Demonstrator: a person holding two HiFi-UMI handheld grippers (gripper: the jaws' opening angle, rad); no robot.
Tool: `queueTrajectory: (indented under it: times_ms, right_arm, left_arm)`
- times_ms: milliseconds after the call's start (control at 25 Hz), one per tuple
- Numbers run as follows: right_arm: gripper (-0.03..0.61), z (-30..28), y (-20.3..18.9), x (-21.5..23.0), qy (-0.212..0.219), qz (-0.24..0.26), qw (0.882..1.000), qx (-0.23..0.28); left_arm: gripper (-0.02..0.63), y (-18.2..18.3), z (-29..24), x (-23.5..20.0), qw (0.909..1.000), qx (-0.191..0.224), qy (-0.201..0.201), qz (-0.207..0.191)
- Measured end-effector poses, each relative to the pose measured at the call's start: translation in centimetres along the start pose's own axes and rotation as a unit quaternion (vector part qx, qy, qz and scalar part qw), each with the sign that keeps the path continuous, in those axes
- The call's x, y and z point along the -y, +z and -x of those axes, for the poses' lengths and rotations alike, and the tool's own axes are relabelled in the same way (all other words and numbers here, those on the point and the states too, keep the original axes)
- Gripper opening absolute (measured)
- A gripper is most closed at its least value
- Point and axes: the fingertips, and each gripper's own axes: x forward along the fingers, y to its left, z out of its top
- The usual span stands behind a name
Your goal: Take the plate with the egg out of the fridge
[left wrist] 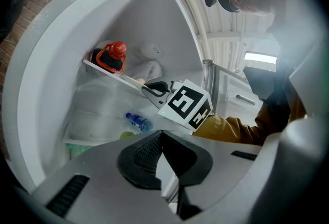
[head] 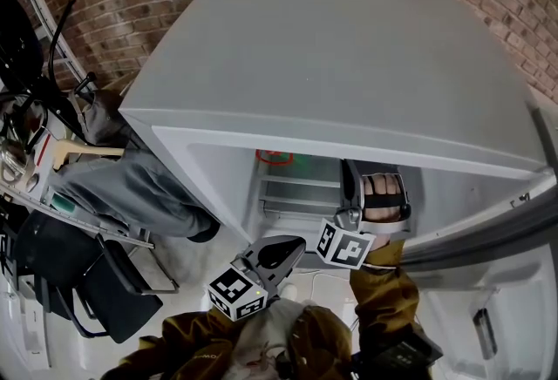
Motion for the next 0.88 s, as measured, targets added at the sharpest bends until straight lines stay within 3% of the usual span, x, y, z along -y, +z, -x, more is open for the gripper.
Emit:
queueTrajectory:
  times_ms: [880]
  right_arm:
    - [0.023,2.5,0.4,0.0,0.000,0.014,1.000,0.004]
  left_arm:
    - [-0.005,-0.3,0.8,1.1,0.9999,0.002,-0.008,0.006]
